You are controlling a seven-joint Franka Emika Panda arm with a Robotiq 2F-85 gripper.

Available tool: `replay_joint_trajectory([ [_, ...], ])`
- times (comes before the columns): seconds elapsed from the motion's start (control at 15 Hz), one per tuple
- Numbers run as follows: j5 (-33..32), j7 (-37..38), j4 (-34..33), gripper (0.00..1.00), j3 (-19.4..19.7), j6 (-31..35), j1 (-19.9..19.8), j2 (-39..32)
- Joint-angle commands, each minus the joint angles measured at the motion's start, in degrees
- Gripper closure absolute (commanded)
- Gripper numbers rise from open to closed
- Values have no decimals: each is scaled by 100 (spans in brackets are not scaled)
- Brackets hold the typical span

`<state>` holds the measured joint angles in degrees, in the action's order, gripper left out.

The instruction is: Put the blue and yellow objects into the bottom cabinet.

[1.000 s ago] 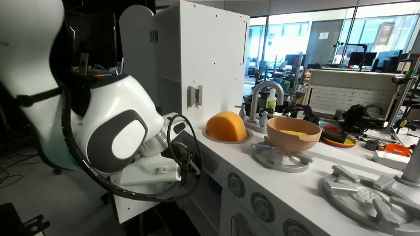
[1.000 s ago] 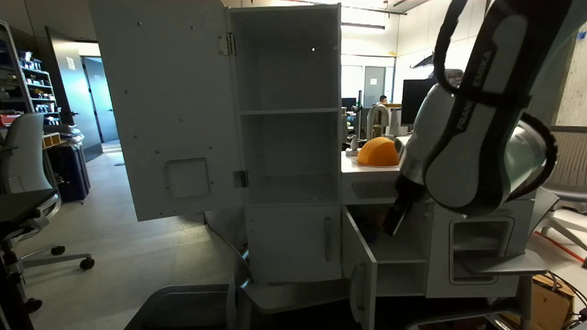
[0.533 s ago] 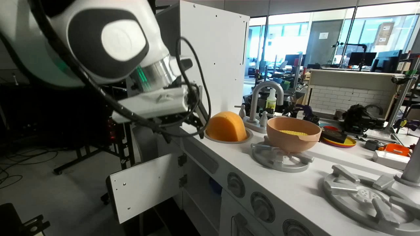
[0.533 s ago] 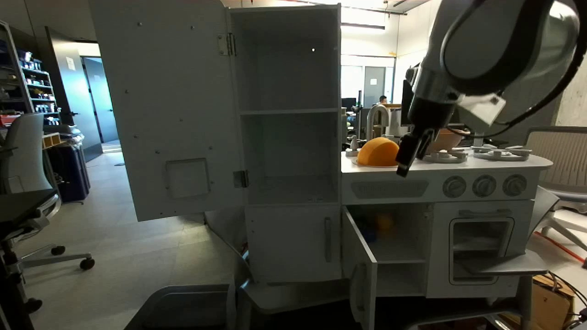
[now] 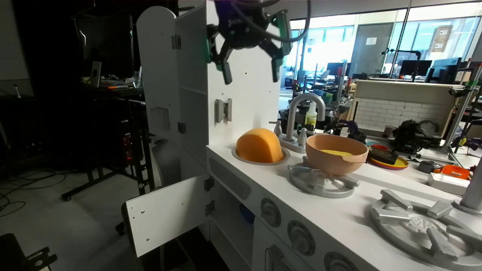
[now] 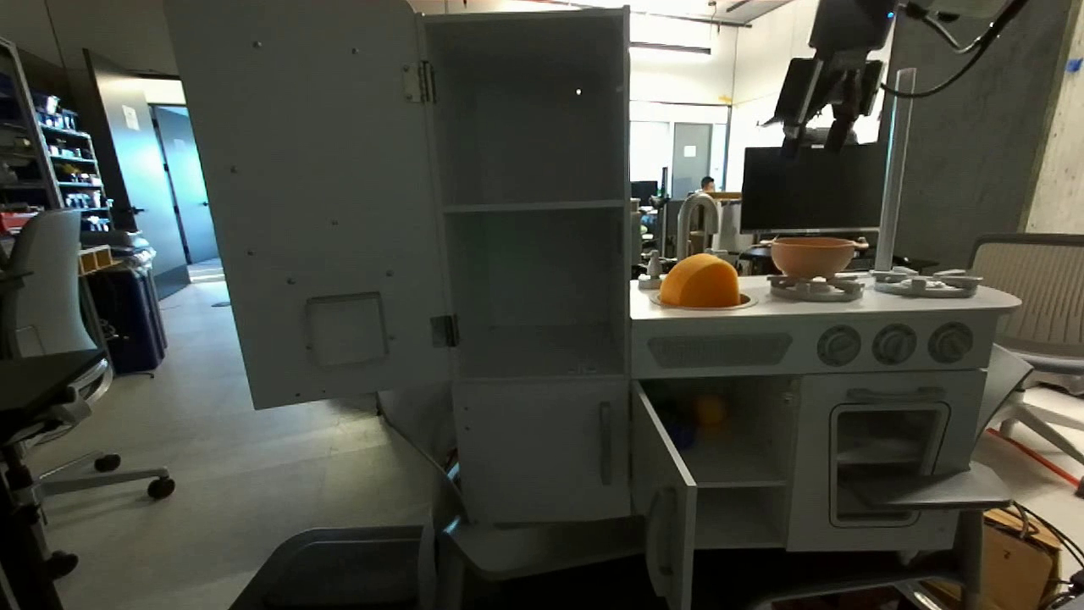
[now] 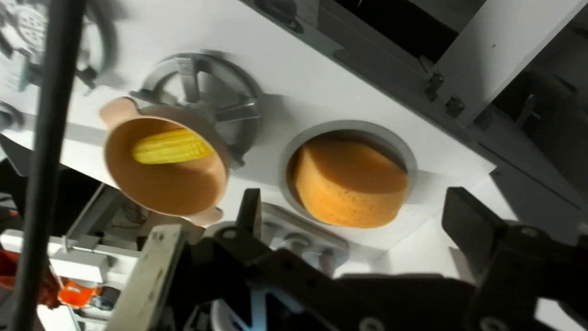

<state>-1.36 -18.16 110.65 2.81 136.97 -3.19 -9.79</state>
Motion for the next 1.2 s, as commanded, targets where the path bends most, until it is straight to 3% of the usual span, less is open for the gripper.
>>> replay_joint_trajectory([
  [0.0,244,451,-1482,0,194,-1004,-338,-822],
  [0.27,284,1338,-2748,0,319,-1685,-546,-1936],
  [0.53,810,2096,-3876,0,207,-2119,-775,-3077],
  [0.93,1581,2937,-5161,0,151,-2476,-1159,-3789],
  [1.13,1454,3125,-5609,0,234,-2784,-1191,-3968],
])
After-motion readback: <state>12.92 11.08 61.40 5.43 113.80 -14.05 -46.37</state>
